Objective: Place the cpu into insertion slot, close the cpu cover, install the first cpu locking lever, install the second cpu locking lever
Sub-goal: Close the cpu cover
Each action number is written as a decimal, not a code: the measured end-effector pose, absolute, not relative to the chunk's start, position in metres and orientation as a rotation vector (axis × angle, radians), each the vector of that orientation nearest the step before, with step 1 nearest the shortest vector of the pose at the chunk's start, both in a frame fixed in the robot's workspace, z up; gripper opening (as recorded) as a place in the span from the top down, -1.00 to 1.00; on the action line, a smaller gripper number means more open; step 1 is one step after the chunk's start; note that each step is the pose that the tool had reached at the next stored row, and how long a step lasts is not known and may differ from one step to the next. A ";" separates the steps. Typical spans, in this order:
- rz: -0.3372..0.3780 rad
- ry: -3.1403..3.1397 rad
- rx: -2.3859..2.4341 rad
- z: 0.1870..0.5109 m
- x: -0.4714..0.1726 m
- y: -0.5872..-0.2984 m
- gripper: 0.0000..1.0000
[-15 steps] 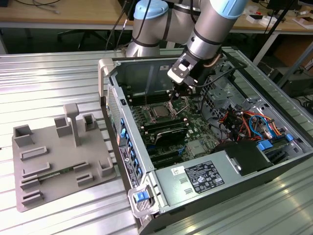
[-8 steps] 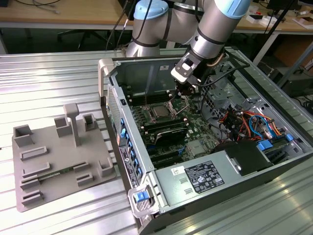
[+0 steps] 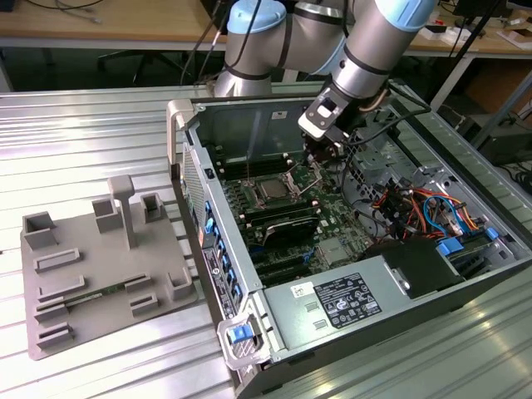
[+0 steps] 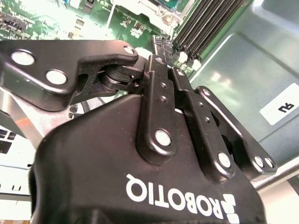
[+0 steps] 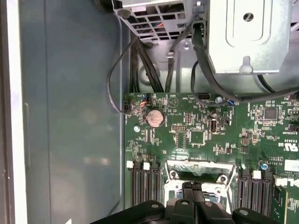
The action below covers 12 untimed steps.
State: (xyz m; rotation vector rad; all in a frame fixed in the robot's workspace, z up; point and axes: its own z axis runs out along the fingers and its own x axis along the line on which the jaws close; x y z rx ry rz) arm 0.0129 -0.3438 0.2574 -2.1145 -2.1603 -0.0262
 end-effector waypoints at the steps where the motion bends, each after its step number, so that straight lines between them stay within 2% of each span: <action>1: -0.027 -2.159 -2.113 0.258 0.015 -0.344 0.78; 12: -0.022 -2.153 -2.099 0.261 0.035 -0.345 0.78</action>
